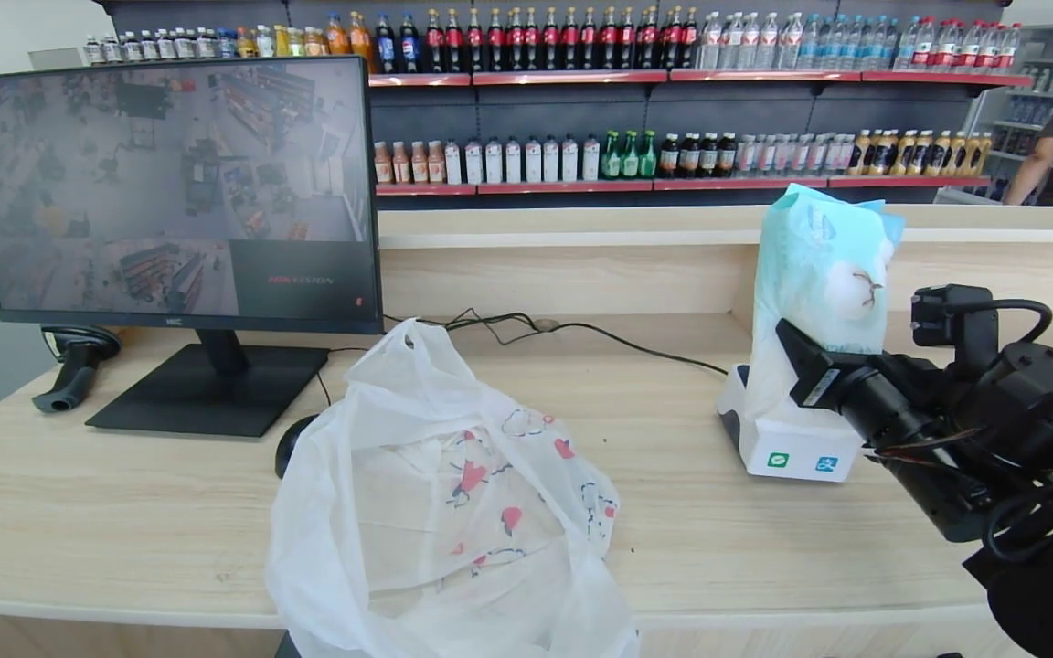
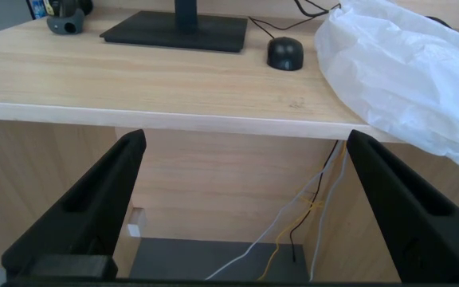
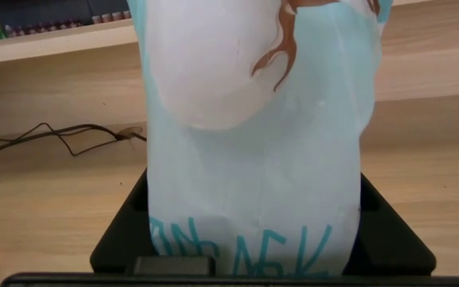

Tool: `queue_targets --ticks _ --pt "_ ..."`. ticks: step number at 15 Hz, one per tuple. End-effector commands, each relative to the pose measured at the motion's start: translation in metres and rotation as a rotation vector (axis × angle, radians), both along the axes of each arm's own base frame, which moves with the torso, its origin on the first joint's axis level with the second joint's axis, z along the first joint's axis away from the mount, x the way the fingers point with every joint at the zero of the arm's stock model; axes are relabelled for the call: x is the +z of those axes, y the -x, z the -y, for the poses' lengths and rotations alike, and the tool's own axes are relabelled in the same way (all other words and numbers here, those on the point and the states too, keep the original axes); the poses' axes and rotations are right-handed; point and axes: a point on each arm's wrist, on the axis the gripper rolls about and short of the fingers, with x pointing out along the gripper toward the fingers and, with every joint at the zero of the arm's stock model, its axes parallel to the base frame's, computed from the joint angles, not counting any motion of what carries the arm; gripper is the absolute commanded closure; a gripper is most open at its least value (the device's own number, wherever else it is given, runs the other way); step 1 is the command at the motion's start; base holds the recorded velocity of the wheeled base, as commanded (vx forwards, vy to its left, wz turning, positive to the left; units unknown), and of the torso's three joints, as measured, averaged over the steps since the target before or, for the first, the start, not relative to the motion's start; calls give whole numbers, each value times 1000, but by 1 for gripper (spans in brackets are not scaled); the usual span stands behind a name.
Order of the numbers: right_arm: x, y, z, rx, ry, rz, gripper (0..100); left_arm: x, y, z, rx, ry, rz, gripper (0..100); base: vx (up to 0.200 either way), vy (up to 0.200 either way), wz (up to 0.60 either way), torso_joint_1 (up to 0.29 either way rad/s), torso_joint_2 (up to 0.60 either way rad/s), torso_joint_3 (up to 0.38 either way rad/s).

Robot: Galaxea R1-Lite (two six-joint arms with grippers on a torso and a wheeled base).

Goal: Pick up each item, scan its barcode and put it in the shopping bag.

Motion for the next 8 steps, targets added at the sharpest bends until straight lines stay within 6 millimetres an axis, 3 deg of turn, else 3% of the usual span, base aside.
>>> queue_targets --ticks 1,8 --pt "-2 -1 4 -11 -1 -8 100 0 0 0 0 0 0 0 0 0 0 0 0 0" --pt "-8 3 5 -10 -9 -37 100 0 0 0 0 0 0 0 0 0 0 0 0 0"
